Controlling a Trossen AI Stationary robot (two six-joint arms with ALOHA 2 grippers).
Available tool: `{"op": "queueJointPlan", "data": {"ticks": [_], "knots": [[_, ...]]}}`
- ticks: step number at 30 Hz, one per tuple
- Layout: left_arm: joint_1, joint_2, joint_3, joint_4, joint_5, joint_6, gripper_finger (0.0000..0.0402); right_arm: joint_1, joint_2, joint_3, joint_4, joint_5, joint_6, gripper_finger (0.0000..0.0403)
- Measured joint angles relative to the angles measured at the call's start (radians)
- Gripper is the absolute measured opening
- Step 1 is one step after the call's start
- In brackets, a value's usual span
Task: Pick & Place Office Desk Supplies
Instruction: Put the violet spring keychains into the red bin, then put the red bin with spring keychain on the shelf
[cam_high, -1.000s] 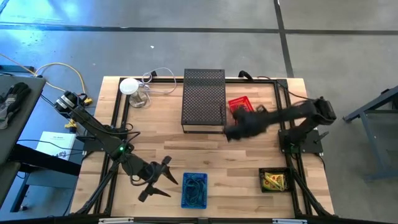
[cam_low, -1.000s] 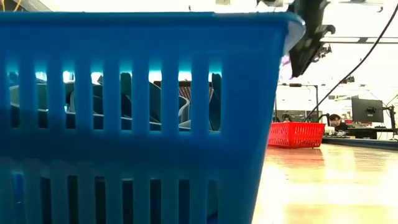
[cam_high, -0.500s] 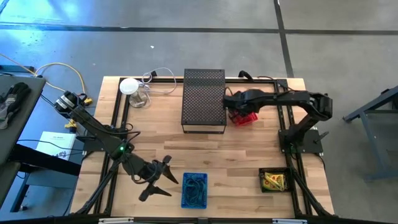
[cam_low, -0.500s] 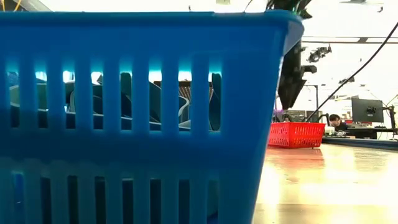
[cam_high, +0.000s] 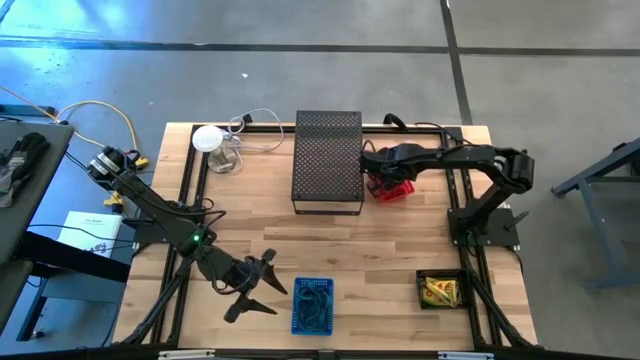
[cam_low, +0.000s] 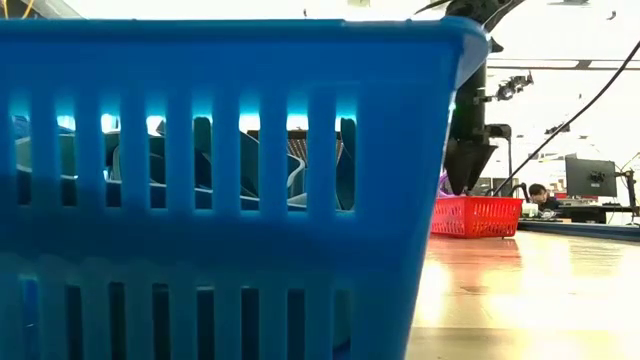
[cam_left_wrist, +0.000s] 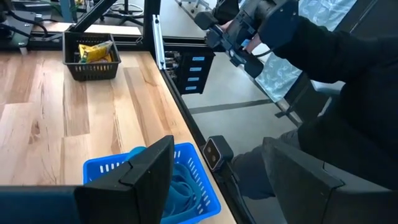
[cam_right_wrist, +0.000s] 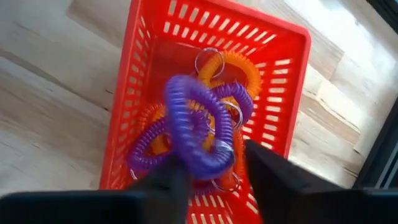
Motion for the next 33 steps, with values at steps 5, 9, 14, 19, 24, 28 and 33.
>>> {"op": "queueJointPlan", "data": {"ticks": [5, 9, 14, 19, 24, 28, 33], "knots": [[0.0, 0.0, 0.0, 0.0, 0.0, 0.0, 0.0237, 0.0, -0.003, 0.0, 0.002, 0.008, -0.005, 0.0235], [0.0, 0.0, 0.0, 0.0, -0.014, 0.028, 0.0237, 0.0, -0.003, 0.0, -0.002, 0.042, -0.043, 0.0268], [0.005, 0.0, 0.0, 0.001, -0.037, 0.065, 0.0237, -0.006, -0.004, 0.021, -0.017, 0.137, -0.084, 0.0279], [0.027, 0.0, 0.0, 0.004, -0.037, 0.062, 0.0237, -0.033, -0.054, 0.059, -0.072, 0.201, -0.086, 0.0281], [0.053, 0.0, 0.0, 0.004, -0.037, 0.06, 0.0237, -0.057, -0.16, 0.061, -0.157, 0.349, -0.077, 0.0281], [0.075, 0.0, 0.0, 0.004, -0.037, 0.067, 0.0237, -0.055, -0.273, 0.062, -0.171, 0.362, -0.077, 0.0281], [0.105, 0.0, 0.0, 0.015, -0.037, 0.063, 0.0237, 0.017, -0.41, 0.062, -0.171, 0.302, -0.081, 0.0282]]}}
